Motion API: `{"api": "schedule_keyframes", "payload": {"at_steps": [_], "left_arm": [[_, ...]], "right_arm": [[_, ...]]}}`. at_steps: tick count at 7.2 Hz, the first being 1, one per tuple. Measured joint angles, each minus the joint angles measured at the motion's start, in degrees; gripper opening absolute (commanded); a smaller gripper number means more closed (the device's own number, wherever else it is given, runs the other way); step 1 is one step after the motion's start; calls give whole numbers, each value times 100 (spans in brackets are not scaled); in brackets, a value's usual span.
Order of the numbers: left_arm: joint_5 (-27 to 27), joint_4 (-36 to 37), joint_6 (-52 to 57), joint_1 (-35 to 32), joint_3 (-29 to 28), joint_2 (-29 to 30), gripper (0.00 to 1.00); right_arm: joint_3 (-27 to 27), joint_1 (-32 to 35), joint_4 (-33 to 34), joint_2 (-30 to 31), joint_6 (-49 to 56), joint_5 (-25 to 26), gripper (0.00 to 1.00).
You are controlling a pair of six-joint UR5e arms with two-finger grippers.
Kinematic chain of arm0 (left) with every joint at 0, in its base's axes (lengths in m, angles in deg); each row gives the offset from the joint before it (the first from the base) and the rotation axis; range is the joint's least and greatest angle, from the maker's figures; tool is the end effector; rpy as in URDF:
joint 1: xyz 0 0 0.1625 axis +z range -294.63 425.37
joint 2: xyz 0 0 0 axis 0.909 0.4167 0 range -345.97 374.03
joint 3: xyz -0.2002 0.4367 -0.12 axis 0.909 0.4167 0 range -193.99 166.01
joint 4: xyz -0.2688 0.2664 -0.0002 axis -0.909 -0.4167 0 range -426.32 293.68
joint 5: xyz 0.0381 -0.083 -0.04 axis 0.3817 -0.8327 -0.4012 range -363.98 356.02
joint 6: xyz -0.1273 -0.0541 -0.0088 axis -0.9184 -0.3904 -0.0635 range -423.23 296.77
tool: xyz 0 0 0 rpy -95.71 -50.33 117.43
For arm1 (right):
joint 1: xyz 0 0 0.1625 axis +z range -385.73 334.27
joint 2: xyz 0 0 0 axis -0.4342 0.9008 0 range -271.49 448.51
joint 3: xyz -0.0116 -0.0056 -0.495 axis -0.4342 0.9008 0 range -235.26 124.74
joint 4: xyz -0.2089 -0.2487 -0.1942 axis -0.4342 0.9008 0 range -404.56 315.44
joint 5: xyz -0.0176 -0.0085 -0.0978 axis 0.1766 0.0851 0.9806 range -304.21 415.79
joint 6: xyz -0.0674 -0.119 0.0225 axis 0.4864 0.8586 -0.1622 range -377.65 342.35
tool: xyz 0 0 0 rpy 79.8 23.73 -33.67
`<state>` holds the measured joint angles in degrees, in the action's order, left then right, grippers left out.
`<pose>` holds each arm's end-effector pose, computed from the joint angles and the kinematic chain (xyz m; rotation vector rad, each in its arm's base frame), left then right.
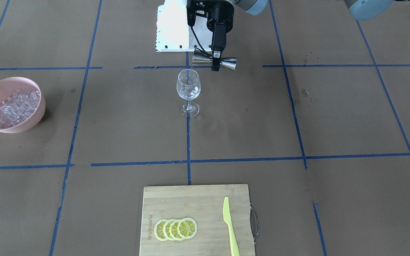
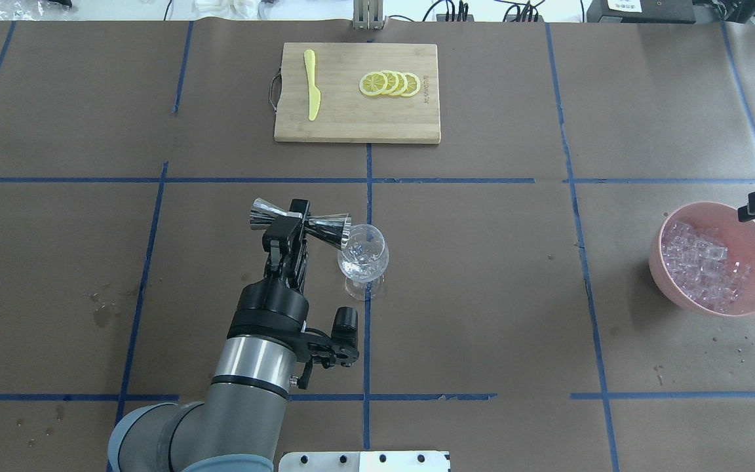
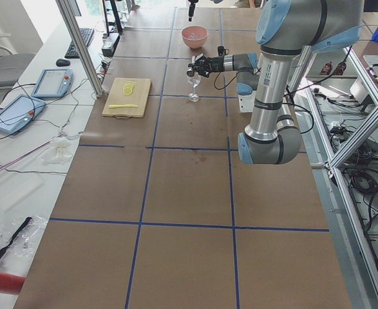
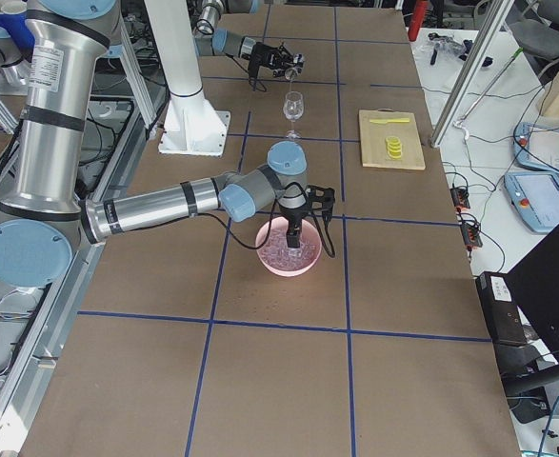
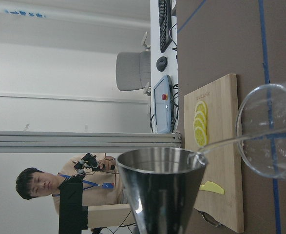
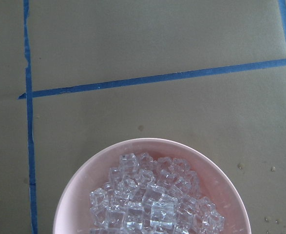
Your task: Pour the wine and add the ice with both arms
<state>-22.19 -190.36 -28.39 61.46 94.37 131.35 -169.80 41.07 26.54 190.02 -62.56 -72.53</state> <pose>0.5158 -0.3008 0.2586 1.5157 -0.4143 0.8136 -0.1094 -0.3756 0.6074 0.0796 -0.8394 0.1699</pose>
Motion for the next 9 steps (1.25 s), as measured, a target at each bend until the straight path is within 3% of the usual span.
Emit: {"api": "schedule_keyframes", "payload": {"at_steps": [5, 9], "left_arm": [[16, -69, -42, 16, -11, -7, 0], [45, -830, -742, 14, -174, -154, 0]], "right_arm": [[6, 0, 0, -39, 0, 0, 100], [-15, 0, -2, -49, 0, 0, 100]]}}
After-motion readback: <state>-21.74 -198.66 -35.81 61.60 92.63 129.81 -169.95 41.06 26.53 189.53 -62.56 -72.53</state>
